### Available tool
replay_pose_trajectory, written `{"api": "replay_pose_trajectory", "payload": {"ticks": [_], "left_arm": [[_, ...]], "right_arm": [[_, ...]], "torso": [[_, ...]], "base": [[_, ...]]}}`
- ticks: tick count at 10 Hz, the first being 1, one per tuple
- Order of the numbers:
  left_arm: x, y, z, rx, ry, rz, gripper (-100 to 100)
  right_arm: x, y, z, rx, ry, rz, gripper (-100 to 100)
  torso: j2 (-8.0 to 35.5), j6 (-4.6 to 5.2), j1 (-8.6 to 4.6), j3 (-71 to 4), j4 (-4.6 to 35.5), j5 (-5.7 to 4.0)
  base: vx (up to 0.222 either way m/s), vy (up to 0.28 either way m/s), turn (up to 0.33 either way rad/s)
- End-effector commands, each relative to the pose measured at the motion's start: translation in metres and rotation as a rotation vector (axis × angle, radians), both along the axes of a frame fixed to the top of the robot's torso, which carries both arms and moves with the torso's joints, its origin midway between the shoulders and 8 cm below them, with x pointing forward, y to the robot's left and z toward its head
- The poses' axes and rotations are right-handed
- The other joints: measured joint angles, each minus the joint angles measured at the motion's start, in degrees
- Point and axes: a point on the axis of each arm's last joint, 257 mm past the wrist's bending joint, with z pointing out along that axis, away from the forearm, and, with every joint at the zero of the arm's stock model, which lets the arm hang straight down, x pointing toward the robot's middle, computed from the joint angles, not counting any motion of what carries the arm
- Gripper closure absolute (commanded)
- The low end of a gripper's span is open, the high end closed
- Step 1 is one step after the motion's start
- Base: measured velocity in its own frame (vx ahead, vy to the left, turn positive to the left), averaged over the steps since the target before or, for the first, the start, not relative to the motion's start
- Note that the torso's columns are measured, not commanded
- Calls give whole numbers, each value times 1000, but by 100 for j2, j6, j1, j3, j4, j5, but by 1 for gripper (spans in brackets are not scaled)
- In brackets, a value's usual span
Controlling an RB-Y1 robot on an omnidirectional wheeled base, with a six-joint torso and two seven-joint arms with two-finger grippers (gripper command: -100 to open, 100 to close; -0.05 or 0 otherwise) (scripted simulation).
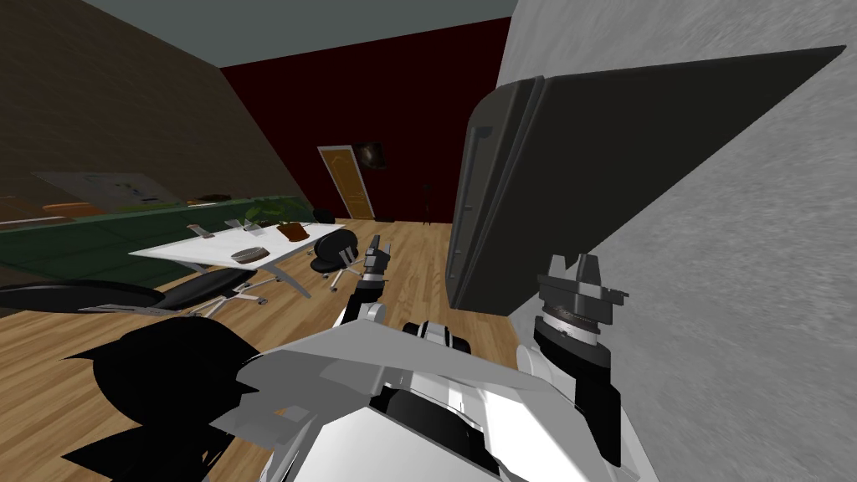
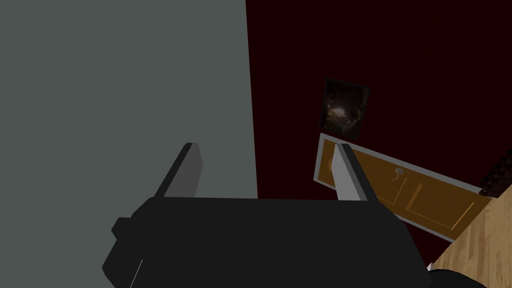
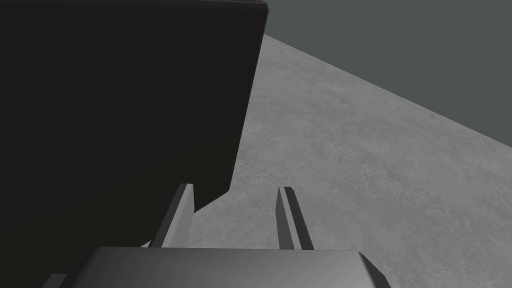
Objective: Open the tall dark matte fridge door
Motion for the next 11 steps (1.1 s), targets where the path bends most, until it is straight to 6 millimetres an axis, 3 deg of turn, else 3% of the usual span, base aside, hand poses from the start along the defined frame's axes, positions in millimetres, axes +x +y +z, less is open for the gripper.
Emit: {"api": "replay_pose_trajectory", "payload": {"ticks": [1,11], "left_arm": [[0,0,0,0,1,0,0],[0,0,0,0,1,0,0]], "right_arm": [[7,6,-7,-81,33,18,-100],[30,18,-29,-372,132,66,-100]], "torso": [[193,0,3,-395,189,1],[268,0,0,-538,269,0]], "base": [[10,32,-23],[7,33,-16]]}}
